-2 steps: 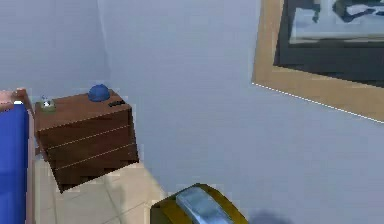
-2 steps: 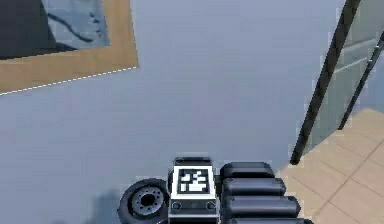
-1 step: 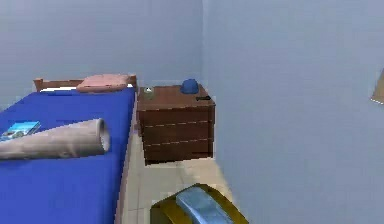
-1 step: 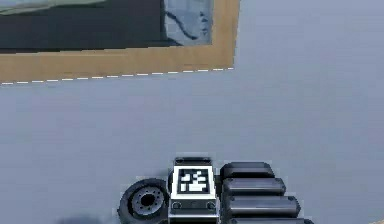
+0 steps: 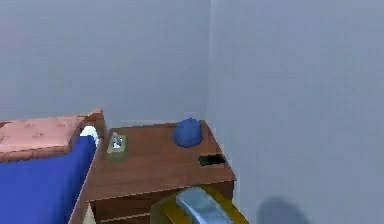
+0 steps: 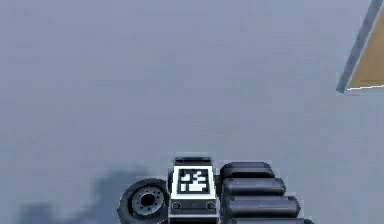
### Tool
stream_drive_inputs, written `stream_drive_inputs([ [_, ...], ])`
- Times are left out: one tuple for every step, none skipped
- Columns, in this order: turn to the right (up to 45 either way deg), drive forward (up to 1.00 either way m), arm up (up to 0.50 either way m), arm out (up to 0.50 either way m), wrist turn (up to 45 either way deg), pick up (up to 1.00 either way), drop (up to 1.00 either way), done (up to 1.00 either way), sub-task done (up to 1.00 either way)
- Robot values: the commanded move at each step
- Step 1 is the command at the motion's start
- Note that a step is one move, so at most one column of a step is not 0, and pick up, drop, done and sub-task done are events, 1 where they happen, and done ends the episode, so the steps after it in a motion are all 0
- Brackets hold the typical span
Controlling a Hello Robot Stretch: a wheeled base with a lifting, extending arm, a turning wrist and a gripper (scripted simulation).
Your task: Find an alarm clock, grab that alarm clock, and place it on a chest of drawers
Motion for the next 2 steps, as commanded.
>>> stream_drive_inputs([
  [0.0,0.45,0.0,0.0,0.0,0.0,0.0,0.0,0.0],
  [-12.0,0.0,0.0,0.0,0.0,0.0,0.0,0.0,0.0],
])
